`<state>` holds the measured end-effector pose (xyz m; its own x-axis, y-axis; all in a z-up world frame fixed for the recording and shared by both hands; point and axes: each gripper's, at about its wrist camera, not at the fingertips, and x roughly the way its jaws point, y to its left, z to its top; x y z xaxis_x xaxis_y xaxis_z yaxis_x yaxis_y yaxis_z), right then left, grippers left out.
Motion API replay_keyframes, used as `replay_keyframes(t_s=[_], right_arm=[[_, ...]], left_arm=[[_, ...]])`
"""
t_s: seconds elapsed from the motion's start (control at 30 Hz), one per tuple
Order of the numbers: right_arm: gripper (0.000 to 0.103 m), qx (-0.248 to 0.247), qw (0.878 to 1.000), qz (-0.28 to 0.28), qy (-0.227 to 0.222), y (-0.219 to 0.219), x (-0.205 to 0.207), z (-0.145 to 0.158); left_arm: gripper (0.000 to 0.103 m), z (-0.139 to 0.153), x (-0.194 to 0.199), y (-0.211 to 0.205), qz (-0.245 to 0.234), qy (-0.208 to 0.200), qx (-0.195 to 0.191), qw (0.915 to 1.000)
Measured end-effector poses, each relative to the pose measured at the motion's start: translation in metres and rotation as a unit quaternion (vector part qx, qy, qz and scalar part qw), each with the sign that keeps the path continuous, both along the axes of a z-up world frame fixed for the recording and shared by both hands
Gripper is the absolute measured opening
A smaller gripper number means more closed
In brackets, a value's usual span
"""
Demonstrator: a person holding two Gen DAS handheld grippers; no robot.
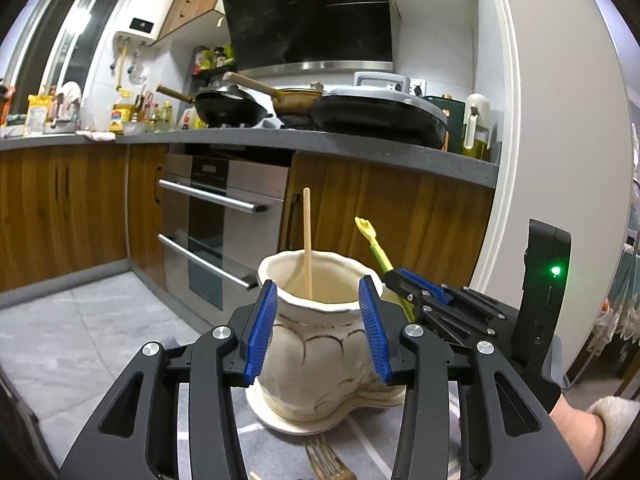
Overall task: Organize utensils
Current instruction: 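Lower the yellow-green utensil into the shorter cup and open the right tool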
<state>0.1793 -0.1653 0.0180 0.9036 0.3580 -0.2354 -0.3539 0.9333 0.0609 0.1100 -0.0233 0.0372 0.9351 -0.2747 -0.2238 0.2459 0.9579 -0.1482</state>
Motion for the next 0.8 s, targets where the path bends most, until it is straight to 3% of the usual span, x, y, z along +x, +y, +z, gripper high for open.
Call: replay_keyframes(t_s=[0.8], right_arm=[[0.01,-0.002,1.0,-0.016,0.023,-0.012,-0.011,-0.002]], left_arm=[[0.046,-0.007,-0.001,0.0,-0.014,0.002,0.015,0.9998]])
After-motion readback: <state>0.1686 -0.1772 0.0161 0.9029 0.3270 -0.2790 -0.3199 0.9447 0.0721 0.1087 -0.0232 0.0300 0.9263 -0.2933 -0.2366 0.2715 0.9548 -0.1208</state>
